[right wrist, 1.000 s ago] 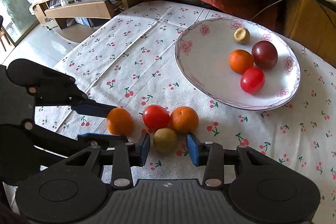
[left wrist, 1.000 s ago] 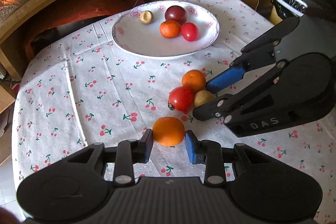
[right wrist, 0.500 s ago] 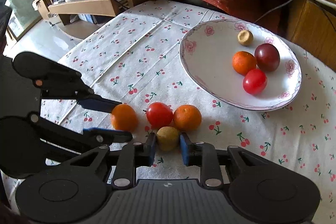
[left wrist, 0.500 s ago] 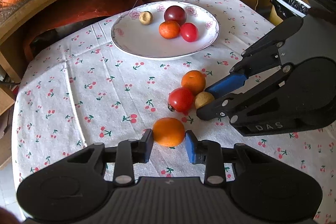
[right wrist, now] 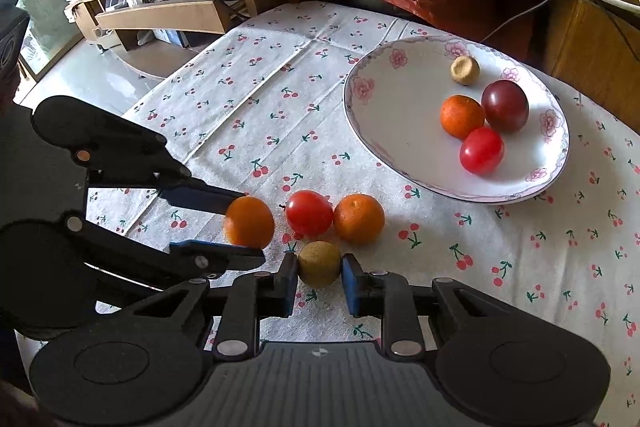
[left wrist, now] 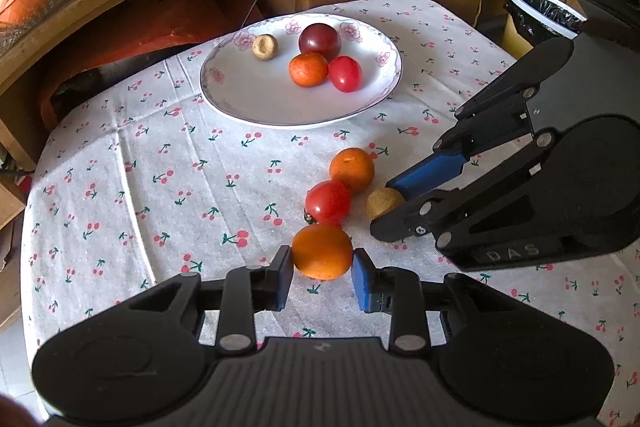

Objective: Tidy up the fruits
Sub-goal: 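Lift the held tangerine and yellow-green fruit toward the white bowl, then lower tangerine and yellow-green fruit into the white bowl and open both grippers, then move both open grippers back to the remaining tomato and tangerine, then grasp the red tomato with the left gripper while the right gripper grasps the tangerine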

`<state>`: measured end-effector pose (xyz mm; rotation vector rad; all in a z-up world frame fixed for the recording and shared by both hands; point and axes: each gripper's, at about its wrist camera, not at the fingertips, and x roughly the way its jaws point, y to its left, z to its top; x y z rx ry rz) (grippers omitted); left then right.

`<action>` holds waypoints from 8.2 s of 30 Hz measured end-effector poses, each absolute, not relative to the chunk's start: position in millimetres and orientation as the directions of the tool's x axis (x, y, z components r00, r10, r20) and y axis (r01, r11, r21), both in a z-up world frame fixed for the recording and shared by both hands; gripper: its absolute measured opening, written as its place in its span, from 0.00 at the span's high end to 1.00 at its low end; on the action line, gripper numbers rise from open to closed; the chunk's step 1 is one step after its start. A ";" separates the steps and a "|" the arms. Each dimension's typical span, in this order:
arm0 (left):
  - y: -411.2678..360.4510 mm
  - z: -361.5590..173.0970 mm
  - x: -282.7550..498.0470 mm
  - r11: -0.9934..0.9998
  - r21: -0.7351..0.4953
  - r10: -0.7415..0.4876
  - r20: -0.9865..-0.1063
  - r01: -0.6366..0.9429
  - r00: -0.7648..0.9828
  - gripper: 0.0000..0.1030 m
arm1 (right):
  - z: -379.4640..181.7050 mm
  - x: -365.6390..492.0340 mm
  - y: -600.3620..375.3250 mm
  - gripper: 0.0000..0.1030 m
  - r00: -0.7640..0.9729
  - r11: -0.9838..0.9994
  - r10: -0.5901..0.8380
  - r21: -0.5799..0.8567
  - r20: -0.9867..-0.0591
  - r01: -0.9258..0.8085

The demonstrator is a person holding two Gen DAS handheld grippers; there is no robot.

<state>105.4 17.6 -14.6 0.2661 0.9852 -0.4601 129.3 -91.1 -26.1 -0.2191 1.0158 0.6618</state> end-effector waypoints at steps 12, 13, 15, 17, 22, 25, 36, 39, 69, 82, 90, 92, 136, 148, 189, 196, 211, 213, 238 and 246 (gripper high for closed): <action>20.1 -12.2 110.0 0.883 0.006 -0.252 -0.837 0.469 0.485 0.62 | -23.5 128.7 -96.6 0.81 0.361 0.797 0.405 0.130 -0.840 -0.590; 20.0 -11.2 110.3 0.884 0.005 -0.253 -0.836 0.467 0.488 0.62 | -22.7 128.4 -96.7 0.81 0.363 0.797 0.407 0.131 -0.838 -0.590; 20.1 -9.7 111.1 0.885 0.005 -0.254 -0.833 0.465 0.492 0.62 | -21.0 127.9 -97.3 0.81 0.367 0.797 0.411 0.133 -0.834 -0.590; 19.3 -8.3 111.9 0.886 0.006 -0.254 -0.831 0.463 0.496 0.62 | -19.5 127.7 -97.9 0.81 0.371 0.797 0.414 0.135 -0.831 -0.588; 16.4 -4.8 114.6 0.887 0.011 -0.254 -0.824 0.463 0.506 0.62 | -15.8 129.1 -101.7 0.81 0.389 0.807 0.411 0.131 -0.824 -0.576; 14.9 -1.9 117.0 0.887 0.013 -0.256 -0.818 0.461 0.515 0.62 | -12.6 130.6 -104.6 0.81 0.402 0.813 0.411 0.129 -0.818 -0.567; 5.7 7.4 129.9 0.892 0.026 -0.253 -0.800 0.452 0.544 0.62 | -3.1 138.0 -111.6 0.80 0.470 0.841 0.379 0.085 -0.797 -0.534; 2.6 11.6 135.6 0.895 0.031 -0.251 -0.790 0.446 0.560 0.62 | 1.0 142.3 -115.2 0.80 0.492 0.851 0.372 0.078 -0.787 -0.519; -9.6 -4.4 184.5 0.924 0.021 -0.223 -0.782 0.382 0.582 0.62 | -10.1 183.8 -132.2 0.78 0.551 0.899 0.337 0.089 -0.763 -0.428; -11.4 -5.6 186.3 0.927 0.032 -0.212 -0.777 0.374 0.593 0.62 | -10.2 186.5 -130.8 0.77 0.572 0.907 0.314 0.062 -0.757 -0.416; -12.2 -6.0 187.0 0.926 0.036 -0.210 -0.777 0.375 0.593 0.62 | -10.6 185.9 -129.8 0.77 0.577 0.909 0.308 0.056 -0.757 -0.413; -12.4 -6.1 187.0 0.927 0.036 -0.210 -0.777 0.374 0.593 0.62 | -10.4 186.1 -129.7 0.77 0.577 0.910 0.307 0.055 -0.757 -0.412; -12.5 2.6 179.8 0.930 0.037 -0.214 -0.755 0.367 0.620 0.60 | -5.2 183.2 -134.1 0.72 0.599 0.922 0.283 0.042 -0.749 -0.384; -12.3 9.2 170.5 0.922 0.034 -0.229 -0.756 0.386 0.613 0.60 | 1.1 173.3 -133.6 0.72 0.597 0.916 0.287 0.033 -0.749 -0.400; -3.3 7.9 135.1 0.889 0.015 -0.269 -0.792 0.458 0.548 0.60 | 0.3 148.9 -116.7 0.71 0.530 0.877 0.315 0.028 -0.787 -0.479; -0.4 0.6 128.2 0.875 0.010 -0.280 -0.806 0.484 0.522 0.57 | -3.9 147.5 -117.8 0.68 0.513 0.873 0.313 0.030 -0.799 -0.487; -4.4 -27.0 128.5 0.856 0.026 -0.264 -0.838 0.517 0.479 0.57 | -9.2 149.7 -120.1 0.67 0.478 0.872 0.327 0.065 -0.815 -0.486; -5.9 -30.0 129.9 0.856 0.024 -0.265 -0.838 0.517 0.477 0.57 | -10.2 150.1 -119.4 0.67 0.473 0.870 0.327 0.066 -0.818 -0.488; 13.4 -26.1 125.2 0.882 0.033 -0.227 -0.845 0.470 0.485 0.64 | -28.5 161.9 -94.0 0.63 0.389 0.831 0.392 0.139 -0.833 -0.538; 13.1 -28.5 126.7 0.883 0.034 -0.221 -0.849 0.468 0.480 0.64 | -35.4 166.5 -84.2 0.74 0.388 0.831 0.371 0.115 -0.844 -0.544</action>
